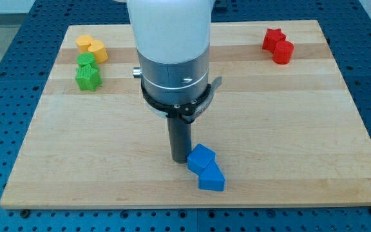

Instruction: Move the blue cube parallel to the top of the blue triangle

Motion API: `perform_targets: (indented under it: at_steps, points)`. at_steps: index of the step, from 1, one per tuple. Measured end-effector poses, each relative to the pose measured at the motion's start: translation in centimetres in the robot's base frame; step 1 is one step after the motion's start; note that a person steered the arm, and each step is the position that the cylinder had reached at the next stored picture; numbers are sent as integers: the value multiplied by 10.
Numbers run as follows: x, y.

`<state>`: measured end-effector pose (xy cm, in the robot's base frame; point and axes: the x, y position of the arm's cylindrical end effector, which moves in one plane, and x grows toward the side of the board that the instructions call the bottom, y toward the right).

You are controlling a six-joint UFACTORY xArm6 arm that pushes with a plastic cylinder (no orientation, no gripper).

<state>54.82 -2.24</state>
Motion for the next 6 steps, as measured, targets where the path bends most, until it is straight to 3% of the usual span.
perform_targets:
  at_steps: [1, 2, 3, 6]
  points:
    - [16, -13]
    - [71, -14]
    - [70, -4]
    - [-3, 27]
